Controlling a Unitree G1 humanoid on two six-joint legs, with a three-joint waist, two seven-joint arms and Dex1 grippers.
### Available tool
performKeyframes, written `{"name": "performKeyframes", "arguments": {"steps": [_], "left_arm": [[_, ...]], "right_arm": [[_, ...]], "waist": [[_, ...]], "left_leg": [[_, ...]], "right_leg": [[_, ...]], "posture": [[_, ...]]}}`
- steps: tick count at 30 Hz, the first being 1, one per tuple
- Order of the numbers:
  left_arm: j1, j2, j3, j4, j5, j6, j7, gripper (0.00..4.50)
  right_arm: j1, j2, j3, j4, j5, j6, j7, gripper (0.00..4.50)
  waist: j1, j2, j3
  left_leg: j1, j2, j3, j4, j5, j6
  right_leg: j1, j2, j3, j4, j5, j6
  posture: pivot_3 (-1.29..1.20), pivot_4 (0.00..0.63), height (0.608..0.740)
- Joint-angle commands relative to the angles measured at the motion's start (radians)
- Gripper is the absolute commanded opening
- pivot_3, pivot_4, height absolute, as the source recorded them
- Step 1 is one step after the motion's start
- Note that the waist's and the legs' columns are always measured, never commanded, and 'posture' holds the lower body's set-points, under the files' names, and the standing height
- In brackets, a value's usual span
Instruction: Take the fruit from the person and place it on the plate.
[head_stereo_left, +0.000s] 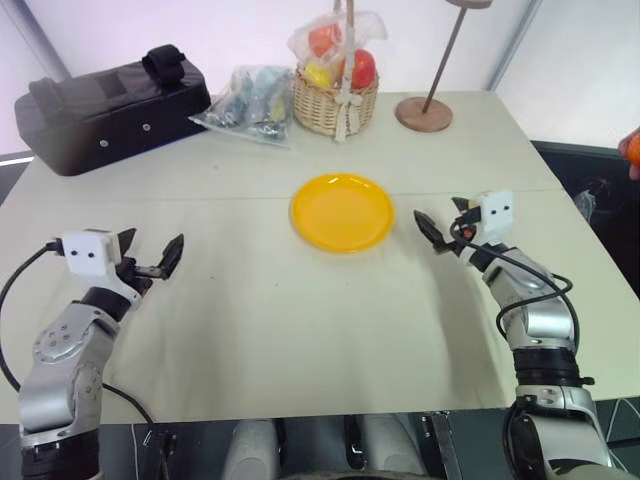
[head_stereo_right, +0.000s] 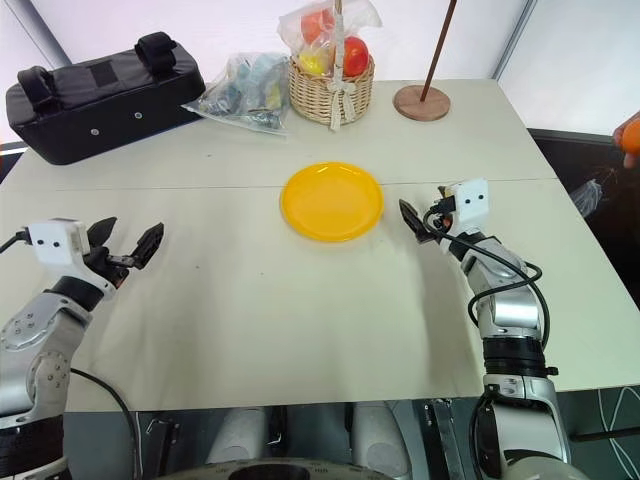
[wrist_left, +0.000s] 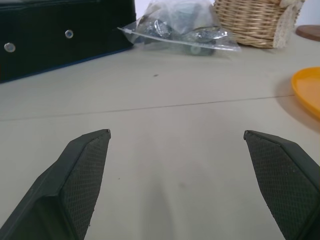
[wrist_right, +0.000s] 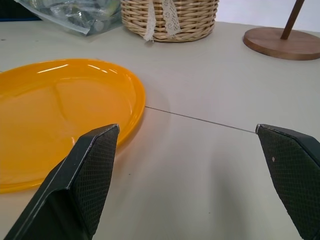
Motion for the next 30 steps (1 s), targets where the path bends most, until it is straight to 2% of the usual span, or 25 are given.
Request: {"name": "performKeyframes", "arguments": {"steps": [1, 3, 30], "left_arm": [[-0.007, 0.011, 0.012, -0.039, -0.009, -0.005, -0.001, 4.5], [-0.014, -0.004, 0.019, -0.046, -0.043, 0.005, -0.003, 4.5], [-0.014, 0.03, 0.02, -0.034, -0.033, -0.008, -0.025, 4.5]], "right_arm": [[-0.002, -0.008, -0.01, -0.04, 0.005, -0.012, 0.0, 4.45], [0.001, -0.005, -0.007, -0.043, 0.004, -0.013, -0.001, 4.45], [0.001, 0.004, 0.008, -0.044, 0.004, -0.004, -0.004, 4.45]], "waist": [[0.0, 0.0, 0.0], [0.0, 0.0, 0.0], [0.0, 0.0, 0.0]], "left_leg": [[0.0, 0.0, 0.0, 0.0, 0.0, 0.0], [0.0, 0.0, 0.0, 0.0, 0.0, 0.0], [0.0, 0.0, 0.0, 0.0, 0.0, 0.0]], "right_leg": [[0.0, 0.0, 0.0, 0.0, 0.0, 0.0], [0.0, 0.0, 0.0, 0.0, 0.0, 0.0], [0.0, 0.0, 0.0, 0.0, 0.0, 0.0]], "posture": [[0.0, 0.15, 0.74], [0.0, 0.15, 0.74], [0.0, 0.15, 0.74]]}}
